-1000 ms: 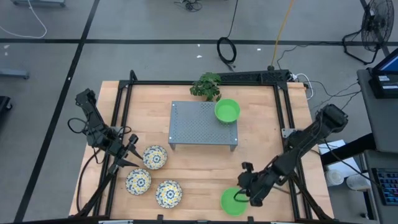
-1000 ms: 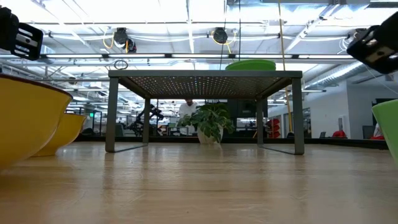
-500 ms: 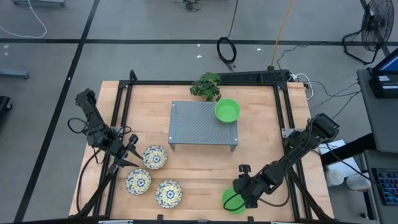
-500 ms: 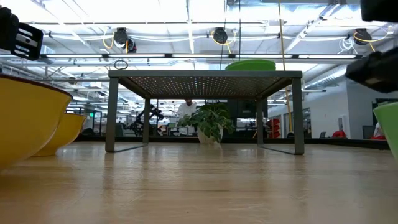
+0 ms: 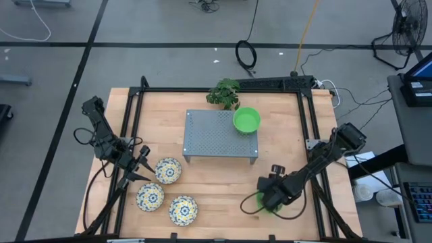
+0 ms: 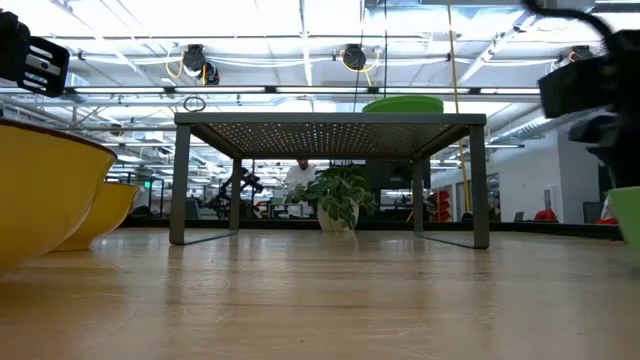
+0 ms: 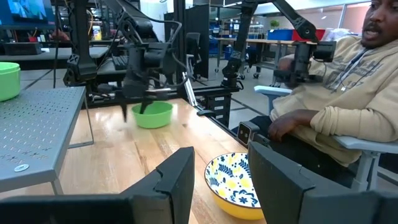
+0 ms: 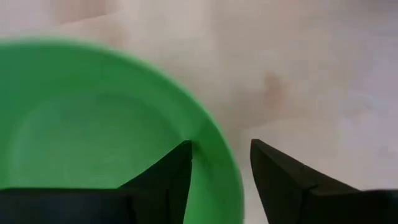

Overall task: Pick & Place Mini bowls
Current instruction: Stack the green bowl on the green bowl on the shelf

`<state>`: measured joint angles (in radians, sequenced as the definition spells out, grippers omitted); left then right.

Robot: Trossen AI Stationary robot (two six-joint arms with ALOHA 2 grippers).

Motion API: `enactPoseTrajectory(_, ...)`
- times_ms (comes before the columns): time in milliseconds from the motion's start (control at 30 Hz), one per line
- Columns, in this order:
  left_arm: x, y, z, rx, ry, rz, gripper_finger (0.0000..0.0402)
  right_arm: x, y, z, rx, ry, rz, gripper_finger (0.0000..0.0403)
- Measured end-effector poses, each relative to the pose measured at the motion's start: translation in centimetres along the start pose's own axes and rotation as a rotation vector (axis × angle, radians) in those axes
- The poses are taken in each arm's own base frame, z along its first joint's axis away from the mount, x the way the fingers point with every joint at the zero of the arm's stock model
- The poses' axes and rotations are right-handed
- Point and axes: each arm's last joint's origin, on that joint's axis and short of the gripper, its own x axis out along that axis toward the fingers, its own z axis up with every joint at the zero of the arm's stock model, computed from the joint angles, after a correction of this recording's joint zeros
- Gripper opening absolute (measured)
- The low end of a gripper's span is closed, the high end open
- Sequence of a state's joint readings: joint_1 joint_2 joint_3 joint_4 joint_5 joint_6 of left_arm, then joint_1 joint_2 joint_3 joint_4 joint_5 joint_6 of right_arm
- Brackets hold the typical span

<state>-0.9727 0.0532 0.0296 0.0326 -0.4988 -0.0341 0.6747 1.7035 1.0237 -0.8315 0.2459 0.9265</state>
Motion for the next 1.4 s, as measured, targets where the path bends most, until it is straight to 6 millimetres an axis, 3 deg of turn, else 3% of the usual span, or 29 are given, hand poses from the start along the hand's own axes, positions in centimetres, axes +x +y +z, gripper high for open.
enactPoseTrajectory(133,0.0,0.0,0.0,0.000,0.000,0.000,0.0152,0.1,-0.5,0.5,0.012,-0.085,-0.080,0.0150)
enactPoseTrajectory(500,0.0,0.0,0.0,0.000,0.000,0.000,0.0152,0.1,-0.4,1.6,-0.071,-0.155,-0.045,0.0150)
enactPoseTrajectory(800,0.0,0.0,0.0,0.000,0.000,0.000,0.0152,-3.0,-1.6,1.6,-0.059,-0.224,0.030,0.0150)
enactPoseTrajectory(933,0.0,0.0,0.0,0.000,0.000,0.000,0.0152,-3.6,-2.1,0.8,-0.061,-0.238,0.053,0.0150)
enactPoseTrajectory(1133,0.0,0.0,0.0,0.000,0.000,0.000,0.0152,-2.1,-4.0,-1.5,0.016,-0.168,0.100,0.0150)
enactPoseTrajectory(1400,0.0,0.0,0.0,0.000,-0.001,0.000,0.0152,-1.0,-5.8,-3.3,0.148,-0.256,0.239,0.0150)
